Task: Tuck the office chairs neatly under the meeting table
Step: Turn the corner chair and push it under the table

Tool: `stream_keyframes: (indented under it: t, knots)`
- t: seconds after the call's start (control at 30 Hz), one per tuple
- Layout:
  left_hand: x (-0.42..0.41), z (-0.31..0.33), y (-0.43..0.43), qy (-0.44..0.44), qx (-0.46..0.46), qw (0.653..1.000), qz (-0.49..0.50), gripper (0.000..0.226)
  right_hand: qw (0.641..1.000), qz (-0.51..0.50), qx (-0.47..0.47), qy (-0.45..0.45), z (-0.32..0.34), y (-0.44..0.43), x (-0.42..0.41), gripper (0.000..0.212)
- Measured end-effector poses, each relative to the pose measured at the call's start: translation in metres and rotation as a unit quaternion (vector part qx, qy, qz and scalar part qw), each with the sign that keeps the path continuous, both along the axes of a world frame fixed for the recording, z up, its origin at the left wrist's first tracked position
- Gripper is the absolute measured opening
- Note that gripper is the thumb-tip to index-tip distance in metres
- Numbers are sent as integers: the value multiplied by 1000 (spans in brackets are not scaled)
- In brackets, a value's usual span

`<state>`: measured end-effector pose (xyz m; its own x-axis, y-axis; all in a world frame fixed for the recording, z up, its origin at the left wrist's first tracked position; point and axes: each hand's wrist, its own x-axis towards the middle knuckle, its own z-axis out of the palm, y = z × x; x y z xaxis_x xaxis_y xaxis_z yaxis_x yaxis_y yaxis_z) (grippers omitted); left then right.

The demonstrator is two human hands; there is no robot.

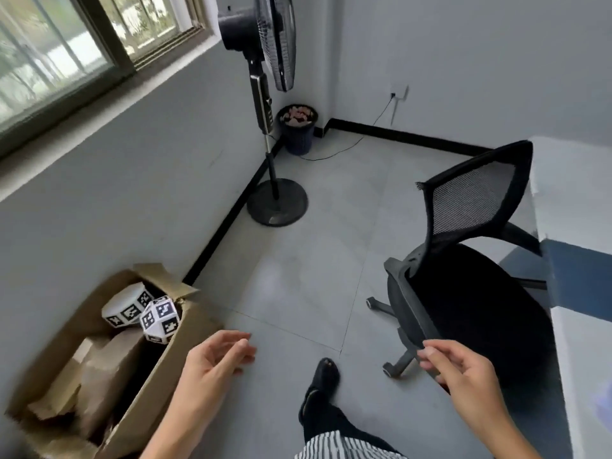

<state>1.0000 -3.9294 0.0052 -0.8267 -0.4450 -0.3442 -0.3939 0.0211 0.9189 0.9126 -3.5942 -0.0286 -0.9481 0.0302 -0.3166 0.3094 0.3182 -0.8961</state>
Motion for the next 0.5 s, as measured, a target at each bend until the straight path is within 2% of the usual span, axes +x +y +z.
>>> stream_keyframes:
  t: [0.17, 0.27, 0.5]
  knots:
    - [-123, 23, -36, 16, -8, 999, -30, 5, 999, -36, -12, 9, 8, -40, -115, 8]
    - [-190, 34, -51, 18, -51, 997, -60, 11, 999, -25, -12, 28, 20, -63, -183, 9]
    - [-332, 31, -62, 3, -29, 989, -143, 11, 994, -93, -9, 61, 36, -78, -293, 9]
